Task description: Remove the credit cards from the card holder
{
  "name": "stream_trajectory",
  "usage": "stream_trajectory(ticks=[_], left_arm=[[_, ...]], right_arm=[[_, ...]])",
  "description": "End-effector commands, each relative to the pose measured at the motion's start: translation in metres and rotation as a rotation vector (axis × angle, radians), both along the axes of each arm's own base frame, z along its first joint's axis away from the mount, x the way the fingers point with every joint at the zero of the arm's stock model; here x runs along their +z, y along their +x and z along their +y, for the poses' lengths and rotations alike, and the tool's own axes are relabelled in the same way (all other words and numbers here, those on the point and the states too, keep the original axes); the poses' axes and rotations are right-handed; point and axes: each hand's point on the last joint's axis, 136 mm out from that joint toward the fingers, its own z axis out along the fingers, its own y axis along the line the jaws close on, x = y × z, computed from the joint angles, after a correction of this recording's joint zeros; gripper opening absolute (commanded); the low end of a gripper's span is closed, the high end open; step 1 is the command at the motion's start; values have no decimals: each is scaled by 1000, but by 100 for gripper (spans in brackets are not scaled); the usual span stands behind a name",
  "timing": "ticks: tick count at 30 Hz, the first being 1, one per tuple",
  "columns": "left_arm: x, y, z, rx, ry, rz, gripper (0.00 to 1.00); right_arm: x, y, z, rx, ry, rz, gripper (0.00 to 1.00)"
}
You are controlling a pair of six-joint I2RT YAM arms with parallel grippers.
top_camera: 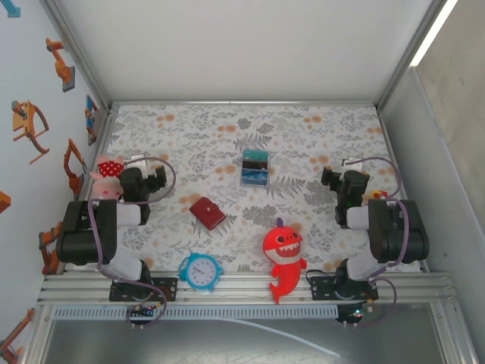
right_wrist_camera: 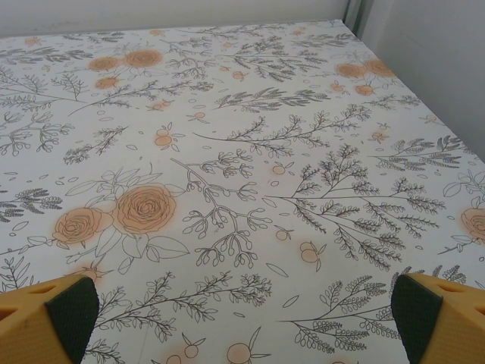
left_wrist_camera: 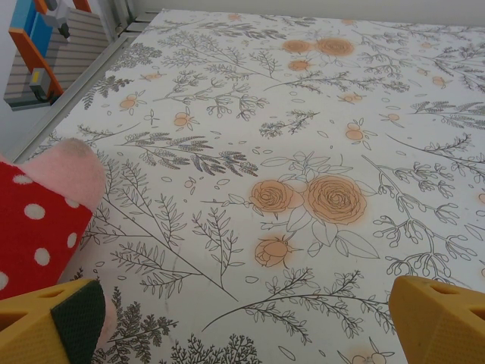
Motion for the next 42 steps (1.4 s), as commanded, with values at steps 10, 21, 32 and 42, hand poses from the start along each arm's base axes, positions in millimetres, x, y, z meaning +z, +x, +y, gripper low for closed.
stream_trajectory(ticks=[10, 21, 32, 42], left_arm=[[6, 3, -2, -4, -9, -16, 97], [31, -2, 8, 55, -5, -22, 97], [81, -26, 25, 201, -93, -66, 97], [105, -67, 21, 262, -253, -53, 97]], right_arm=[[10, 7, -1, 2, -7, -28, 99], [19, 3, -4, -15, -10, -47, 99], [51, -6, -11, -61, -22, -43, 99], [70, -22, -8, -103, -5, 55, 99]])
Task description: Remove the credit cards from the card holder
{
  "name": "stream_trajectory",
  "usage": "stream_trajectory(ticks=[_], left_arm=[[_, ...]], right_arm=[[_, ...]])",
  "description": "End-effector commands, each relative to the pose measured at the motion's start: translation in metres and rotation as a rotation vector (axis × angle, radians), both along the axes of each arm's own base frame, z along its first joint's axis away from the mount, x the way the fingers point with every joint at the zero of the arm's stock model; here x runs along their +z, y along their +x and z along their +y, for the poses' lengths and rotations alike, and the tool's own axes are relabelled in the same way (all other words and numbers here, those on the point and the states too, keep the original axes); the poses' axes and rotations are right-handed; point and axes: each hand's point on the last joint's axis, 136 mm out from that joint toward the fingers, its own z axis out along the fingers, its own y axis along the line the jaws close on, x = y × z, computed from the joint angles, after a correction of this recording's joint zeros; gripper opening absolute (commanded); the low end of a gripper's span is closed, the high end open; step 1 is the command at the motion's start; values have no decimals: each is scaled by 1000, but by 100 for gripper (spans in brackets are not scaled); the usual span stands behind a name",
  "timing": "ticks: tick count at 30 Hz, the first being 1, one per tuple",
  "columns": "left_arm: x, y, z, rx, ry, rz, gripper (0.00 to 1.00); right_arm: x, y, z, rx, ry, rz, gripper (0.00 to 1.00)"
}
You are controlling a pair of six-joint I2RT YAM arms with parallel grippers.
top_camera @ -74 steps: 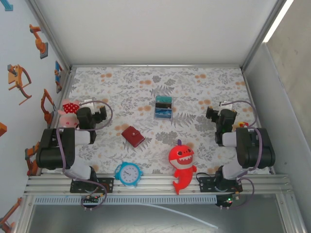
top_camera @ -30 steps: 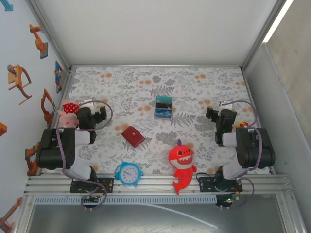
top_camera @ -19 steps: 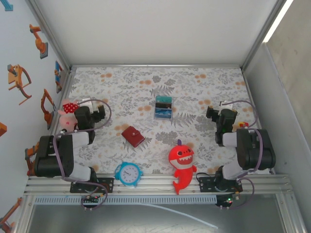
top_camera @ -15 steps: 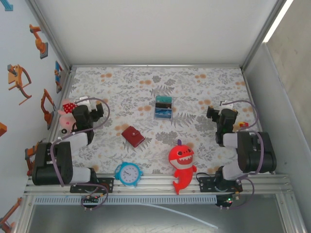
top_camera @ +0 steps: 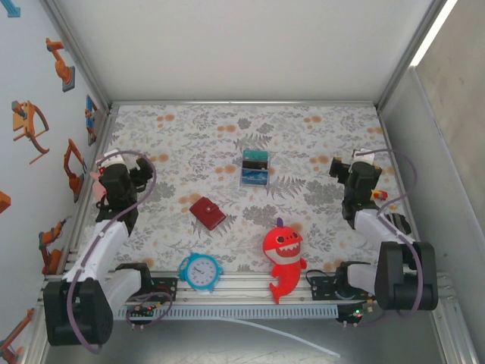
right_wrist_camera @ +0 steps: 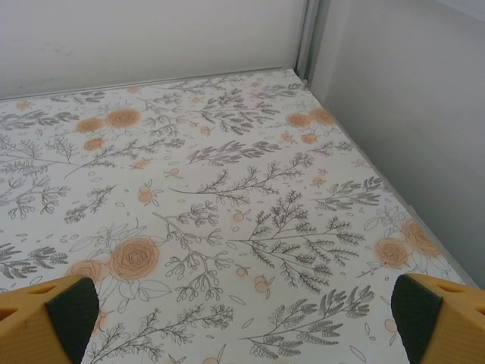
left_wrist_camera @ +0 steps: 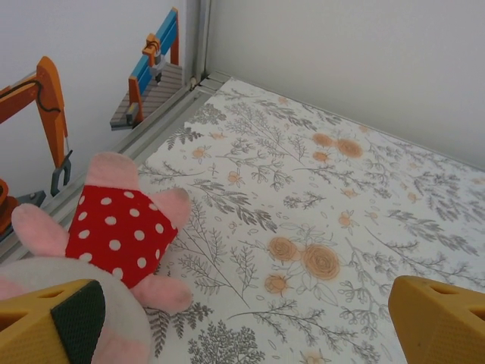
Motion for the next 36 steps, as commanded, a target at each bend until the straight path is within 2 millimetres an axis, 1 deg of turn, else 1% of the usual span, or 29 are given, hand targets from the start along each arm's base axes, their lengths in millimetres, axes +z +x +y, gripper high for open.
stream_trajectory(ticks=[1, 3, 6, 8, 12, 14, 21, 24, 28, 31, 36], left_arm=[[-2, -17, -4, 37, -89, 44, 97], [0, -24, -10, 37, -102, 48, 97], [0, -33, -24, 19, -119, 55, 97], [-4, -41, -36, 4, -151, 73, 97], [-22, -56, -51, 31, -206, 149, 97], [-30, -60, -64, 12, -218, 187, 97], [-50, -65, -118, -91, -210, 326, 97], [-58, -66, -145, -146, -189, 389, 97], [-76, -69, -181, -223, -146, 477, 97], [-91, -72, -201, -254, -118, 534, 97], [-116, -79, -222, -286, -116, 632, 97]], right_arm=[[-2, -8, 5, -26, 5, 85, 99], [-1, -9, 10, -23, 6, 113, 99], [0, -12, 20, -26, 5, 170, 99], [2, -14, 29, -25, -12, 206, 99], [4, -21, 48, -12, -33, 263, 99], [6, -24, 55, -10, -13, 287, 99], [-8, -35, 66, -29, 14, 438, 99], [-14, -37, 69, -29, 24, 488, 99], [-18, -38, 75, -18, 48, 520, 99], [-16, -38, 78, -9, 69, 516, 99], [-20, -39, 84, 12, 104, 508, 99]])
